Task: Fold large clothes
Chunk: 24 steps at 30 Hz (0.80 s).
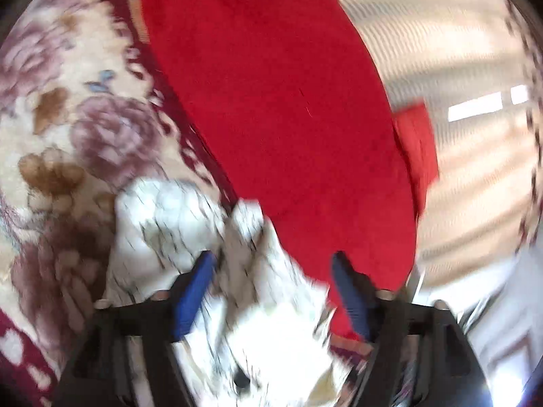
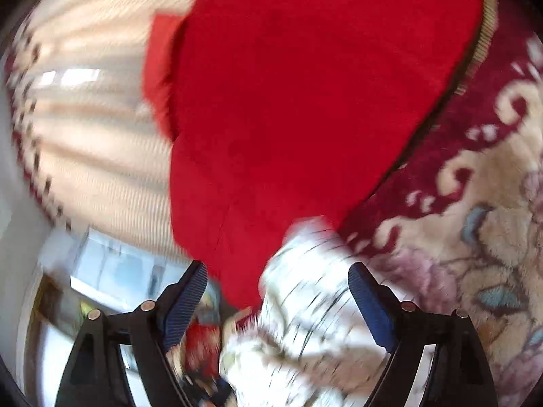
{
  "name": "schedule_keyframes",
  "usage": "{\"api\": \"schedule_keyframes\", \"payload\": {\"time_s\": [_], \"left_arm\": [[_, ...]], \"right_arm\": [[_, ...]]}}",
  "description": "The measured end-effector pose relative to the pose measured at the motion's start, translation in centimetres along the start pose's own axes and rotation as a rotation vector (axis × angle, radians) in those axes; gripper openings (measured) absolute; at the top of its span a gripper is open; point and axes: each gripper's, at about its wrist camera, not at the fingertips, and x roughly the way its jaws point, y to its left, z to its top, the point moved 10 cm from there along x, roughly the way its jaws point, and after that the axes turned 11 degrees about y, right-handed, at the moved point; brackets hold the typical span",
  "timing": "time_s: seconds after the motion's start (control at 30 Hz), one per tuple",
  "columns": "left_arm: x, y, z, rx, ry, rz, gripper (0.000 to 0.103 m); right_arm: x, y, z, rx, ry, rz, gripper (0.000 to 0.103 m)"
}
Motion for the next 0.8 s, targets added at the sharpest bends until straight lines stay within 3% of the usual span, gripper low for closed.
{"api": "schedule_keyframes", "payload": {"time_s": [0.17,0.27,0.37,0.43,0.5,0.57,0.6,0.63,0.73,0.8], "left_arm": [[1.9,0.8,-1.2,0.081,-0.002,0.136,0.084],[1.8,0.7,-0.8,0.109,-0.047,0.13,0.084],[2.0,-0.5,-0.5,0.175,-0.06,0.132,0.078],[3.3,-1.3,-0.5,0.229,-0.033,0.165,0.058],[4.7,-1.4,-0.5,0.251,0.012,0.198,0.032],[6.2,-1.1,-0.7,0.245,0.066,0.212,0.017],[6.6,-1.2,-0.7,0.242,0.08,0.202,0.011],[6.8,-1.5,-0.5,0.245,0.087,0.182,0.01],[6.3,-3.2,1.1,0.275,0.057,0.116,0.009],[5.0,-4.4,2.7,0.285,-0.014,0.053,0.009]], "right_arm": [[2.2,3.3,-7.2,-0.184,0.299,-0.071,0.079],[4.1,3.7,-12.2,-0.231,0.474,-0.096,0.077],[6.3,2.1,-15.2,-0.244,0.568,-0.192,0.073],[7.7,1.4,-16.3,-0.222,0.587,-0.201,0.072],[9.4,1.1,-16.6,-0.208,0.594,-0.193,0.067],[11.7,0.7,-16.7,-0.208,0.604,-0.218,0.065],[12.4,0.8,-16.6,-0.21,0.602,-0.221,0.054],[12.8,1.2,-16.6,-0.213,0.595,-0.208,0.043],[14.9,2.2,-14.2,-0.2,0.532,-0.152,0.039],[15.3,3.7,-11.1,-0.179,0.426,-0.041,0.039]]}}
